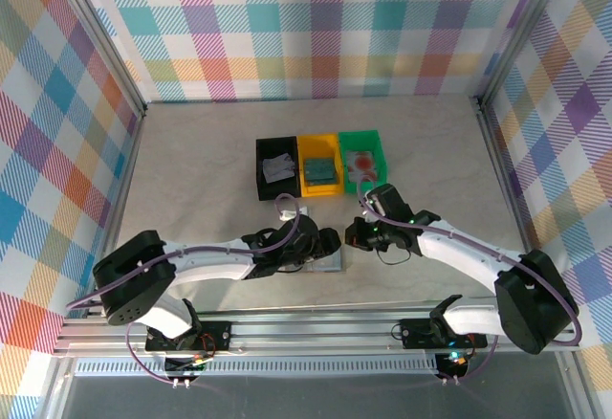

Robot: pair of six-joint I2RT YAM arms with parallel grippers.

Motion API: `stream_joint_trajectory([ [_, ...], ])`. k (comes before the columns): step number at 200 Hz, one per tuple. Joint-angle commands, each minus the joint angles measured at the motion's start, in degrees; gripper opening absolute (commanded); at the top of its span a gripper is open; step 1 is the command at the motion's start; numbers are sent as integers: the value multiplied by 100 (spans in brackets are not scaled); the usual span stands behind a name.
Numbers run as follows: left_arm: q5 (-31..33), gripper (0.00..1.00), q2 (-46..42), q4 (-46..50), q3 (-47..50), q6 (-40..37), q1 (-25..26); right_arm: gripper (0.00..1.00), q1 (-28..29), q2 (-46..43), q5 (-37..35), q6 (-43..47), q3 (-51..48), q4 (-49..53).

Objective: Take the credit cards out of the card holder

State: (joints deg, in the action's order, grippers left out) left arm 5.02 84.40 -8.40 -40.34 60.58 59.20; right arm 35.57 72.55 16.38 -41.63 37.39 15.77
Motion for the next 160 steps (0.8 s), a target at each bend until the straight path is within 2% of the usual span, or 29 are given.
stream_joint_trajectory([
  [1,388,67,-584,344,-17,-344,39,0,-6,190,602,-107,-92,-309],
  [50,518,68,-1040,596,436,-694,31,0,19,659,686,-249,40,-542],
  [107,435,66,-651,482,522,-812,21,0,29,1112,720,-450,171,-820],
  [133,359,57,-398,531,431,-881,8,0,37,1277,830,-522,207,-967],
  [160,252,56,-196,419,439,-890,-21,0,38,1286,788,-522,215,-1034],
])
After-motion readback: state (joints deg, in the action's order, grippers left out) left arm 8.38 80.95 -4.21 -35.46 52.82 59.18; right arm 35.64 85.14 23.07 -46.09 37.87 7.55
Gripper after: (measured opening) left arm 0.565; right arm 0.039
